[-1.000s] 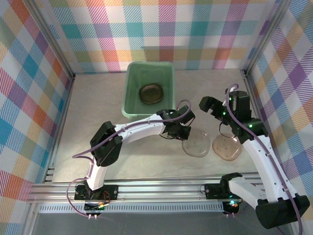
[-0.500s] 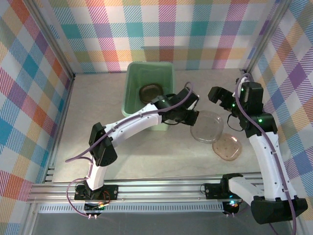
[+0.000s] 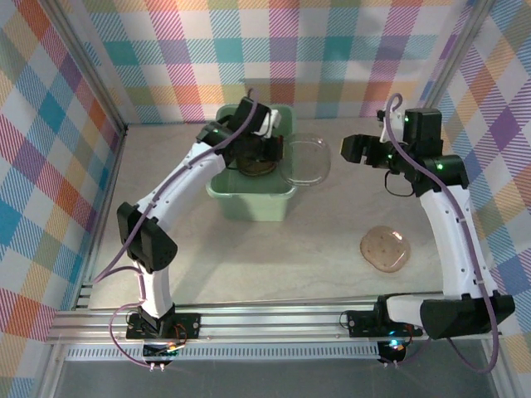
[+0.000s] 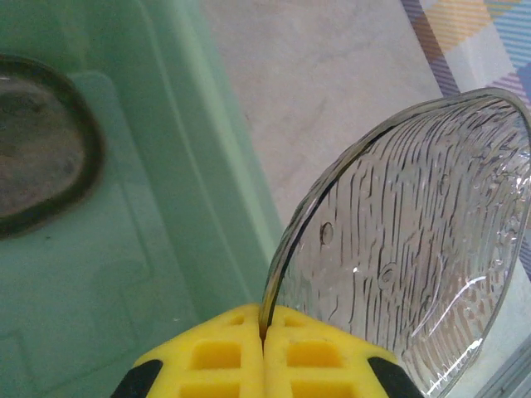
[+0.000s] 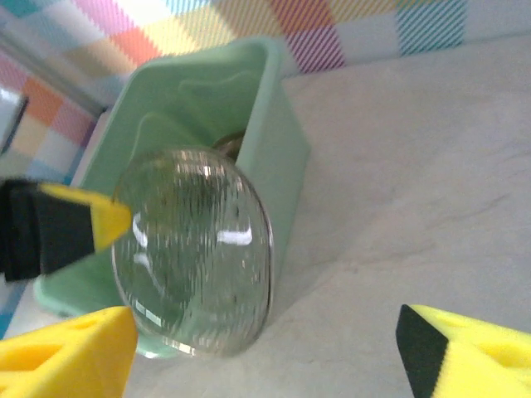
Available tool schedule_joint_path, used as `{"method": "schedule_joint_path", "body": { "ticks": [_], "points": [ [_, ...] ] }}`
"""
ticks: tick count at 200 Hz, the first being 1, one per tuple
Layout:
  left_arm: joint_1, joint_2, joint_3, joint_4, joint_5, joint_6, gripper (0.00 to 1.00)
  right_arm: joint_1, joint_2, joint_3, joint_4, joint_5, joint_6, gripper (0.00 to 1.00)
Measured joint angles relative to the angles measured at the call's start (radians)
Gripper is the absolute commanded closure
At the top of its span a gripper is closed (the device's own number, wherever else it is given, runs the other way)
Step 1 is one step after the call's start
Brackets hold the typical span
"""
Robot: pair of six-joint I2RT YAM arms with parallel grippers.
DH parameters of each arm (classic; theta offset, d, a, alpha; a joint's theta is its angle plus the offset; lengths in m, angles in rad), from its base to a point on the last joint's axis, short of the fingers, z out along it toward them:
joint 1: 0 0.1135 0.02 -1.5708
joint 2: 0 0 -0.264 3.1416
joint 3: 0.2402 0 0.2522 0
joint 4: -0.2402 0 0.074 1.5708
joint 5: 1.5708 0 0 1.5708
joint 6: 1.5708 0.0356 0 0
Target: Place the plates into the plastic bin on the countertop
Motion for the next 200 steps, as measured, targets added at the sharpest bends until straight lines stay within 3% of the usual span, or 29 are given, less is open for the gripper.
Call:
{"method": "schedule_joint_path", "body": {
  "ticks": [36, 56, 122, 156, 172, 200],
  "points": [
    [0.076, -0.017, 0.005, 0.0, 0.058, 0.023, 1.0, 0.006, 0.128, 0.045, -0.032, -0.169, -0.026, 0.43],
    [0.093, -0.018, 0.006, 0.0, 0.082, 0.027, 1.0, 0.026, 0.187, 0.049, -0.032, -0.208, -0.023, 0.45],
    [0.099, -0.018, 0.013, -0.002, 0.145, 0.045, 1.0, 0.074, 0.277, 0.091, -0.006, -0.227, 0.005, 0.51],
    [0.099, -0.018, 0.015, -0.011, 0.154, 0.045, 1.0, 0.084, 0.282, 0.092, 0.006, -0.219, 0.016, 0.59],
    [0.099, -0.018, 0.016, -0.019, 0.156, 0.045, 1.0, 0.089, 0.282, 0.092, 0.014, -0.219, 0.023, 0.67],
    [0.099, -0.018, 0.016, -0.019, 0.157, 0.045, 1.0, 0.096, 0.283, 0.092, 0.018, -0.216, 0.034, 0.68]
  ]
}}
